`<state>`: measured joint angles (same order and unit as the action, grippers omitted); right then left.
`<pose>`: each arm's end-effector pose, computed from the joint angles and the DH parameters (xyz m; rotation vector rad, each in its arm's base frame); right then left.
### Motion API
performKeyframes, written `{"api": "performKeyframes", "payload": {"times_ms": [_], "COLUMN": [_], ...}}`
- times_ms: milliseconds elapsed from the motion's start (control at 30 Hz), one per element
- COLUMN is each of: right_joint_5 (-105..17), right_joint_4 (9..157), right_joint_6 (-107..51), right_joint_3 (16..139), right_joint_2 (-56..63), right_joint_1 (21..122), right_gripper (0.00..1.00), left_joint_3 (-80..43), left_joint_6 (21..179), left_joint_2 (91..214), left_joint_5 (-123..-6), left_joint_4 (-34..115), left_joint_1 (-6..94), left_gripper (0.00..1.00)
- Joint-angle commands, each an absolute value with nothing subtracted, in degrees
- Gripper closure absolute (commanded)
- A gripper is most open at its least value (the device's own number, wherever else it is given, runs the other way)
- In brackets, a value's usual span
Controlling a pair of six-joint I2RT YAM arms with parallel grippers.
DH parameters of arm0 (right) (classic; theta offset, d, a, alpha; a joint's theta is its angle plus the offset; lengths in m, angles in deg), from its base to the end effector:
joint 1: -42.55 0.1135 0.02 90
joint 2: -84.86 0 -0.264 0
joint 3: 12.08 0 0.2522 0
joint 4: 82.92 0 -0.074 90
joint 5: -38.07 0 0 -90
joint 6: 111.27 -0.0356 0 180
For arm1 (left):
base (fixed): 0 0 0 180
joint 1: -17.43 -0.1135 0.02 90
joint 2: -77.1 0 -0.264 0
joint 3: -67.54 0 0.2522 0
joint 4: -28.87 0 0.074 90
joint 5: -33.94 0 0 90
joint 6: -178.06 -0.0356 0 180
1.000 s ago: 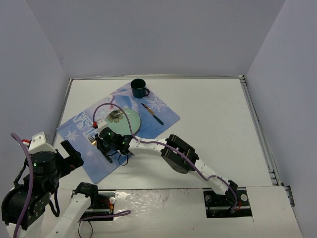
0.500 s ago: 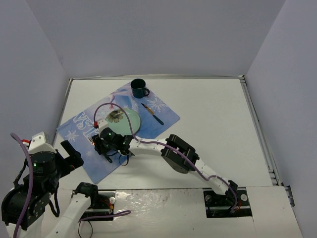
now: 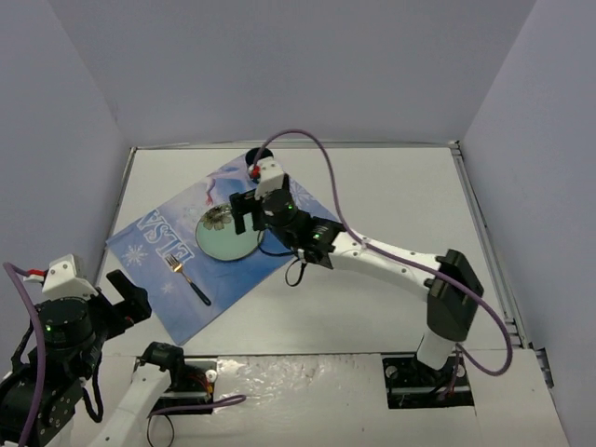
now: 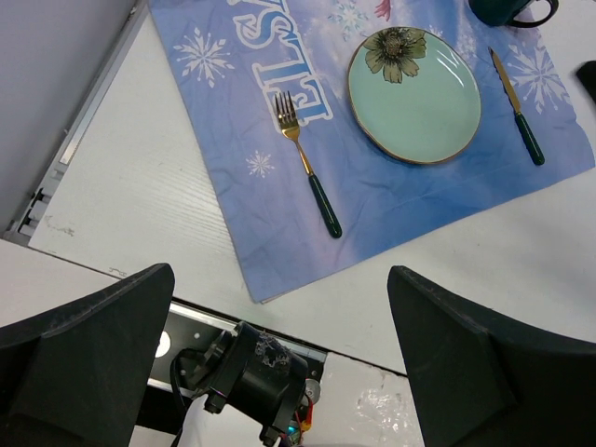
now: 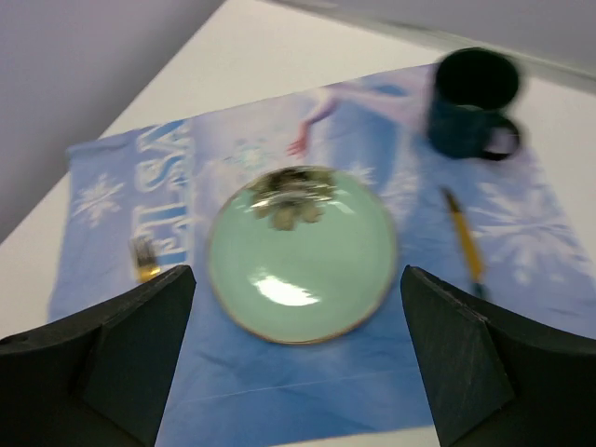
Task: Set the dinner table for one person
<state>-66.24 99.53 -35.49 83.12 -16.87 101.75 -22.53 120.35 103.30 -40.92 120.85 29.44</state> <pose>0.2290 0.3670 0.3356 -0.4628 1.6329 0.7687 -0.0081 0.0112 0.4054 -0.5199 1.9824 -0.2104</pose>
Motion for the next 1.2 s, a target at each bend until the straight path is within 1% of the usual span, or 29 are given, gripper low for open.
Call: {"api": "performKeyframes", "payload": {"times_ms": [0, 133, 200, 333, 467, 633, 800, 933, 1000, 1167], "right_joint_5": [-77.9, -84.5, -87.8, -95.8, -100.9, -103.8, -102.8, -104.6, -107.0, -110.5], "right_joint_4": [99.6, 95.4, 92.8, 87.3, 84.5, 81.7, 80.4, 80.0, 80.1, 80.1], "right_joint_6": [-31.6, -29.0, -27.4, -25.5, -25.7, -27.0, -25.6, -25.4, -27.6, -27.6], "right_joint_3": [73.0, 65.1, 61.0, 56.5, 52.7, 47.7, 43.6, 42.2, 42.3, 44.9], "right_joint_2": [-2.1, 11.1, 17.8, 32.4, 43.1, 56.9, 65.8, 68.9, 67.7, 56.3], "right_joint_1": [96.0, 91.9, 89.9, 86.6, 85.2, 85.1, 85.0, 85.1, 85.2, 85.1], "right_gripper": [0.06, 0.0, 0.0, 0.0, 0.0, 0.0, 0.0, 0.0, 0.0, 0.0], "left_joint_3": [-23.3, -22.1, -21.1, -20.4, -20.1, -19.1, -17.6, -15.9, -15.2, -12.0], "left_joint_6": [116.8, 115.0, 113.9, 112.3, 111.3, 110.3, 110.2, 110.6, 110.3, 109.4], "left_joint_2": [103.1, 101.9, 101.1, 99.5, 99.2, 98.7, 98.0, 97.0, 96.5, 95.6], "left_joint_5": [-41.7, -42.4, -42.5, -42.0, -41.4, -40.8, -40.4, -40.3, -40.3, -40.2], "left_joint_4": [119.3, 119.3, 119.3, 119.3, 118.3, 116.6, 115.6, 115.1, 115.2, 114.4], "left_joint_1": [29.9, 30.6, 30.9, 31.6, 32.1, 32.5, 32.6, 32.6, 32.6, 32.6], "left_gripper": [0.03, 0.03, 0.03, 0.03, 0.03, 0.03, 0.03, 0.03, 0.03, 0.03]}}
